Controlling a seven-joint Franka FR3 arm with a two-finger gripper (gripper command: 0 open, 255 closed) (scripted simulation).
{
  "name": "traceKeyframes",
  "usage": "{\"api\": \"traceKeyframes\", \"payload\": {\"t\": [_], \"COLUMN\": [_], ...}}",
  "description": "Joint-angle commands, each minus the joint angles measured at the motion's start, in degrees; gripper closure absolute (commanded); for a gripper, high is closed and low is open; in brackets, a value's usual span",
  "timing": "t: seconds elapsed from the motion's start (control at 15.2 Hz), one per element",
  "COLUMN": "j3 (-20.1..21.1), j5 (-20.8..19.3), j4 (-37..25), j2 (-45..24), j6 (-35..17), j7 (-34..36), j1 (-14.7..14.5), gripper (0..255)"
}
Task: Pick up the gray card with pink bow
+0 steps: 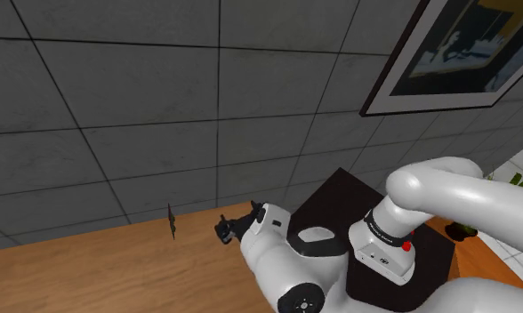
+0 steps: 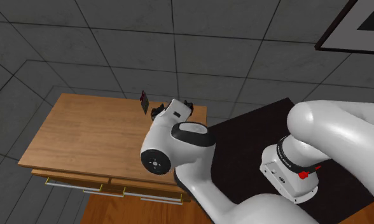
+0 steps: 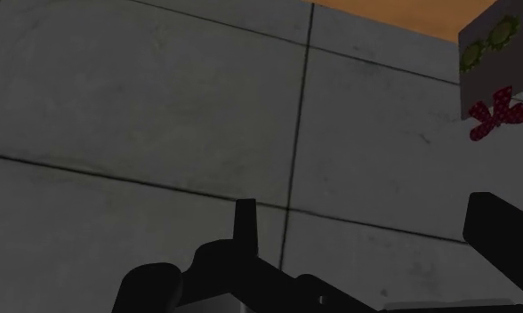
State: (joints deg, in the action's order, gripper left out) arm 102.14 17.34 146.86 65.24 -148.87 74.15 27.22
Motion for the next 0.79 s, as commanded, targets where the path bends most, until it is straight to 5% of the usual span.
{"api": "traceKeyframes", "payload": {"t": [0.0, 0.33, 0.73], "j3": [4.61, 11.09, 12.8], "j5": [-0.21, -1.23, -3.86], "j4": [-4.68, -17.42, -35.97], "j2": [4.53, 17.28, 32.84], "j6": [0.17, 3.19, 10.66], "j7": [3.23, 10.57, 18.95], "j1": [4.6, 13.13, 22.6], "gripper": [0, 0, 0]}}
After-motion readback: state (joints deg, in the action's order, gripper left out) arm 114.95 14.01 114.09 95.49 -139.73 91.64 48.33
